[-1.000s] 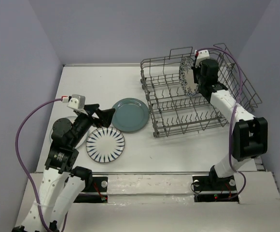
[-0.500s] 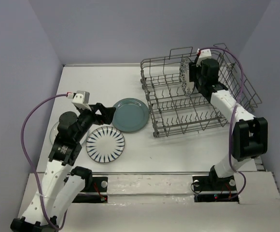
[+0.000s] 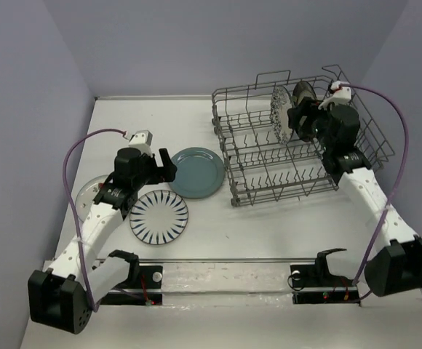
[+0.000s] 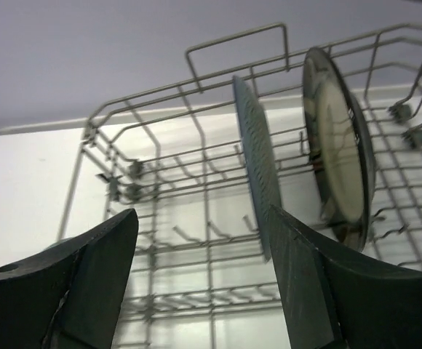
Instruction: Load the plates into the dish rack
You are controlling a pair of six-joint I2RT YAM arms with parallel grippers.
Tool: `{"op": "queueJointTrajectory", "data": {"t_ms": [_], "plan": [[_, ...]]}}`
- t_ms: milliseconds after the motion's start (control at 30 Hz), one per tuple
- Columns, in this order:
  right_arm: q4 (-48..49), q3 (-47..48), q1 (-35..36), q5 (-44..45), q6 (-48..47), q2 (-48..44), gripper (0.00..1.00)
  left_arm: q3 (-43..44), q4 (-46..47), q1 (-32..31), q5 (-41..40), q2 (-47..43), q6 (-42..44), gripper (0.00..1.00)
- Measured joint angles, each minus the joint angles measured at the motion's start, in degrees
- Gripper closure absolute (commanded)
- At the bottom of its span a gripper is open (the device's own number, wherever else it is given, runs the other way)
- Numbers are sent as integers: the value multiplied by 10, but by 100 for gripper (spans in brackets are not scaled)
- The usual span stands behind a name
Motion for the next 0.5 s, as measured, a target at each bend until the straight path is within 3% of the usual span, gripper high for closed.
{"op": "queueJointTrajectory", "data": {"t_ms": [200,500], "plan": [[39,-168,8,-78,103,-177,28,44,-9,5,9,119,-2,6],[68,-274,13,-158,155,-244,30,124,0,75,98,360,-11,24]]}}
